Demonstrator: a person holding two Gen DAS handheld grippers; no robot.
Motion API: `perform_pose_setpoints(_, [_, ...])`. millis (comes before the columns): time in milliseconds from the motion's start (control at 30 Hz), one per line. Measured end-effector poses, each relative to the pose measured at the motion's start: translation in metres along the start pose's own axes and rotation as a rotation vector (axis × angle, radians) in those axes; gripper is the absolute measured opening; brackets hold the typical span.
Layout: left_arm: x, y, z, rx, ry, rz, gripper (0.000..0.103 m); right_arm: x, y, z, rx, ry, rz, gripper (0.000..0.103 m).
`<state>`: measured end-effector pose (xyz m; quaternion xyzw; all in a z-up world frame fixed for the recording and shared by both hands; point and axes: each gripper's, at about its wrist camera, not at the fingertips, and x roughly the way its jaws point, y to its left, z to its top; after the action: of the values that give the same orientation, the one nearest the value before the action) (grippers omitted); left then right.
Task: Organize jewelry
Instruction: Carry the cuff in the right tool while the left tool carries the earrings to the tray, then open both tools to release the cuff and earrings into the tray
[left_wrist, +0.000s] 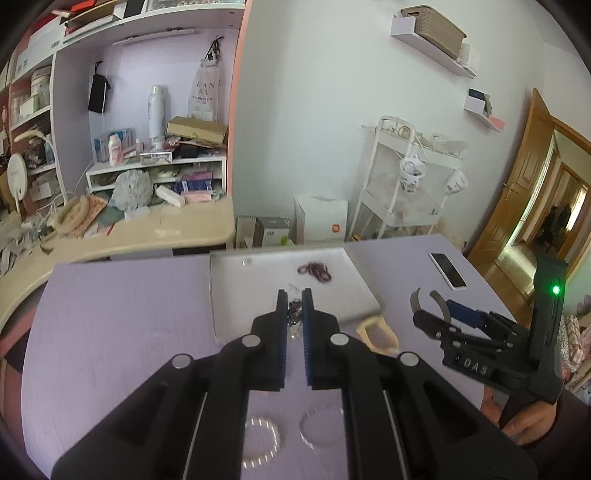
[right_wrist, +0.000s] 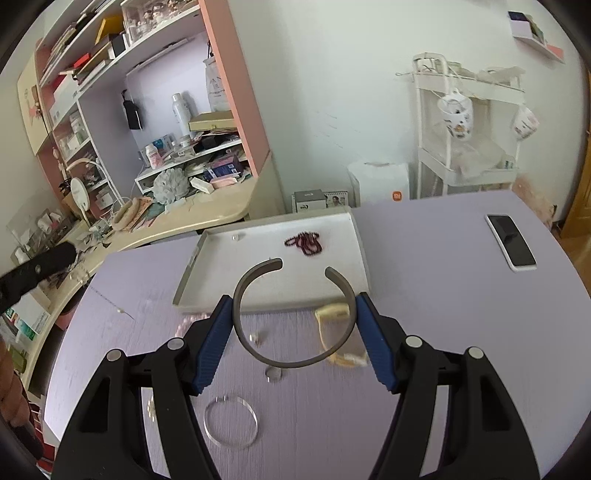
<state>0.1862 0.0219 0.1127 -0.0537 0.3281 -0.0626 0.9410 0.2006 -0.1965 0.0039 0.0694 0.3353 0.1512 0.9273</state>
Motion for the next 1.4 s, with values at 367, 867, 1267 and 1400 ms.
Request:
perform_pose_setpoints(367, [0.093, 0.018, 0.057, 0.013, 0.039, 0.041, 0.008, 0.07, -0.002, 0.046, -0.049, 0.043, 0.018, 0.068])
perform_pose_setpoints(867, [0.218, 0.055, 0.05, -0.015, 0.168, 0.081, 0.008, 0.158, -0.007, 0.064, -0.09, 0.126, 0.042, 0.068])
perform_pose_setpoints(1267, [0.249, 0.069, 0.031, -0.023, 0.203, 0.13, 0.036, 0.189, -0.017, 0.057, -0.082, 0.192, 0.038, 0.068])
perform_pose_setpoints(1400, [0.247, 0.078, 0.03, -0.051, 0.191, 0.135, 0.038, 0.205, -0.018, 0.056, -0.075, 0.221, 0.033, 0.068])
